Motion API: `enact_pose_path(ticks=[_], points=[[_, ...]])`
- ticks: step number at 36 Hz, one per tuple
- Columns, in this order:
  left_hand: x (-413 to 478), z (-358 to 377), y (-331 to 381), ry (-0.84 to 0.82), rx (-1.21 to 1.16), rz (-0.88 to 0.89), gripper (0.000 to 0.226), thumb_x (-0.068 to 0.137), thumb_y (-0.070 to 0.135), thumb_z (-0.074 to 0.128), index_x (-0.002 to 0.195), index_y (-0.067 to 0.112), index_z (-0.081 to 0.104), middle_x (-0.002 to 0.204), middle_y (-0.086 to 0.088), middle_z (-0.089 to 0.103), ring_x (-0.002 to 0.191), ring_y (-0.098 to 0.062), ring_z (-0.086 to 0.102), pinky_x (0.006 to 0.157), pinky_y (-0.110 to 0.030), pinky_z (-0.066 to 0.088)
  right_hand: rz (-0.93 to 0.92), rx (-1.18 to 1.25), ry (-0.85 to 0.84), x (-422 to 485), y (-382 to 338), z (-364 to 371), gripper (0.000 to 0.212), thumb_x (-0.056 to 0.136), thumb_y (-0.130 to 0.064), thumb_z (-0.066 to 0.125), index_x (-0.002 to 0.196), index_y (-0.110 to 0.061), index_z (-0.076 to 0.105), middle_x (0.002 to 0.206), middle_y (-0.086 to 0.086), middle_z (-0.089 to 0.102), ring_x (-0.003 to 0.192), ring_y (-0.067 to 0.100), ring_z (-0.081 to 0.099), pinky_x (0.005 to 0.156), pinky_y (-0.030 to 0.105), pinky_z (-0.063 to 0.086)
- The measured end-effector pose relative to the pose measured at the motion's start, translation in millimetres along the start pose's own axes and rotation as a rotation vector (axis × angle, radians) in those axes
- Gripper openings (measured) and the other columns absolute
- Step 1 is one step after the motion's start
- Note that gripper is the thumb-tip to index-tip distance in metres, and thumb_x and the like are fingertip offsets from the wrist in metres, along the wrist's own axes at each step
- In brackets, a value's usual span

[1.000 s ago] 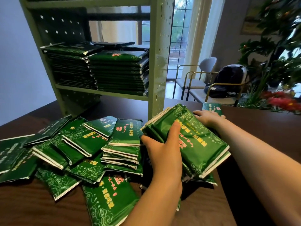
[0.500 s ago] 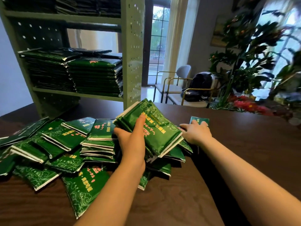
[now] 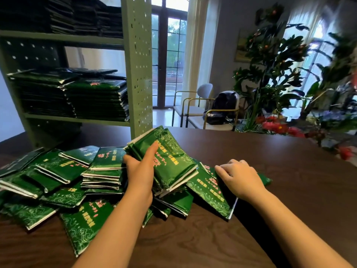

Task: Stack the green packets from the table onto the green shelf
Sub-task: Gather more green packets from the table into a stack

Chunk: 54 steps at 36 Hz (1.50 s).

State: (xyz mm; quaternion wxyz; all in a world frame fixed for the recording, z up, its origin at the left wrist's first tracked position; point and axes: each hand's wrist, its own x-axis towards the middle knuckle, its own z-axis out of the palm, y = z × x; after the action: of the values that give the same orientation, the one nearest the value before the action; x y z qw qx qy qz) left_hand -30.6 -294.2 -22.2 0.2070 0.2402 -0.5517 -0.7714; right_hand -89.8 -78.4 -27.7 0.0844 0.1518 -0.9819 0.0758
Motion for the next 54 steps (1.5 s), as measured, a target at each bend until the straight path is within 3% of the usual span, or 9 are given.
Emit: enact_pose_path(ticks=[12, 18, 23, 27, 30, 35, 42, 50, 54], points=[[-2.3, -1.4, 1.6, -0.033, -0.019, 0.014, 0.122, 0.064, 0.058, 0.078, 0.155, 0.028, 0.003, 0.156, -0.006, 0.032, 0.137, -0.03, 0.041, 0.11, -0.053, 0.037, -0.147, 0.321, -0.283, -7.9, -5.5, -14.3, 0.083, 0.077, -0.044, 0.074, 0.144, -0.031, 0.027, 0.132, 0.005, 0.051, 0.107, 0.015, 0.049, 0.087, 0.028, 0.04], [-2.2, -2.9, 1.1, -0.069, -0.056, 0.027, 0.136, 0.035, 0.068, 0.077, 0.151, 0.033, 0.015, 0.15, -0.006, 0.042, 0.131, -0.029, 0.048, 0.106, -0.054, 0.041, -0.127, 0.49, -0.083, -3.7, 4.0, -21.0, 0.016, 0.082, -0.026, 0.072, 0.091, -0.015, 0.063, 0.079, -0.006, 0.063, 0.08, 0.015, 0.062, 0.069, 0.028, 0.046], [-6.8, -0.9, 1.0, -0.089, -0.075, 0.047, 0.13, 0.057, 0.059, 0.08, 0.155, 0.026, 0.001, 0.155, -0.006, 0.035, 0.134, -0.029, 0.044, 0.108, -0.052, 0.039, -0.135, 0.817, 0.071, -3.3, 1.7, -26.9, 0.006, 0.091, -0.016, 0.06, 0.091, -0.01, 0.061, 0.087, 0.009, 0.068, 0.082, 0.023, 0.065, 0.076, 0.041, 0.05], [-10.5, 2.3, 2.0, -0.1, -0.026, 0.085, 0.141, 0.037, 0.066, 0.076, 0.154, 0.029, 0.007, 0.15, -0.006, 0.041, 0.13, -0.029, 0.05, 0.104, -0.052, 0.044, -0.099, 1.141, 0.205, -7.6, -11.7, -32.5, 0.015, 0.093, -0.005, 0.049, 0.094, -0.014, 0.061, 0.084, 0.001, 0.066, 0.074, 0.01, 0.062, 0.064, 0.024, 0.048], [-18.6, 5.4, 4.4, -0.103, 0.04, 0.143, 0.13, 0.055, 0.063, 0.079, 0.155, 0.028, 0.004, 0.157, -0.005, 0.03, 0.139, -0.027, 0.039, 0.111, -0.052, 0.036, -0.116, 1.267, 0.359, -14.1, -25.9, -35.2, 0.027, 0.089, 0.007, 0.046, 0.091, -0.015, 0.06, 0.078, -0.001, 0.064, 0.065, 0.0, 0.06, 0.056, 0.012, 0.046], [-33.7, 13.4, -0.1, -0.091, 0.2, 0.324, 0.102, 0.088, 0.037, 0.067, 0.155, 0.015, -0.006, 0.163, 0.0, 0.004, 0.149, -0.017, 0.008, 0.117, -0.033, 0.012, -0.24, 1.095, 0.536, -22.8, -50.4, -25.7, 0.029, 0.081, -0.011, 0.056, 0.101, -0.031, 0.062, 0.097, 0.001, 0.062, 0.085, 0.009, 0.059, 0.072, 0.02, 0.048], [-35.0, 18.4, -5.9, -0.017, 0.273, 0.459, 0.05, 0.084, 0.017, 0.071, 0.119, 0.008, 0.036, 0.117, -0.005, 0.058, 0.107, -0.02, 0.055, 0.083, -0.024, 0.039, -0.409, 0.977, 0.513, -37.9, -79.1, -10.5, 0.041, 0.081, -0.021, 0.064, 0.122, -0.018, 0.062, 0.103, -0.005, 0.054, 0.078, 0.001, 0.054, 0.071, 0.009, 0.039], [-39.1, 21.3, -6.6, -0.141, 0.159, 0.409, 0.078, 0.097, 0.039, 0.045, 0.154, 0.014, 0.0, 0.143, 0.015, 0.018, 0.129, 0.006, 0.015, 0.099, -0.01, 0.015, -0.444, 1.035, 0.364, -40.7, -79.6, -13.0, 0.046, 0.083, -0.039, 0.046, 0.126, -0.025, 0.054, 0.111, -0.007, 0.052, 0.076, 0.005, 0.051, 0.069, 0.01, 0.041], [-40.5, 20.6, -5.7, -0.137, 0.211, 0.384, 0.088, 0.085, 0.043, 0.067, 0.148, 0.011, 0.014, 0.141, 0.011, 0.028, 0.129, -0.001, 0.028, 0.1, -0.02, 0.026, -0.436, 1.087, 0.275, -39.9, -79.2, -13.2, 0.048, 0.082, -0.029, 0.045, 0.128, -0.024, 0.054, 0.11, -0.004, 0.055, 0.076, 0.005, 0.055, 0.072, 0.016, 0.043]])
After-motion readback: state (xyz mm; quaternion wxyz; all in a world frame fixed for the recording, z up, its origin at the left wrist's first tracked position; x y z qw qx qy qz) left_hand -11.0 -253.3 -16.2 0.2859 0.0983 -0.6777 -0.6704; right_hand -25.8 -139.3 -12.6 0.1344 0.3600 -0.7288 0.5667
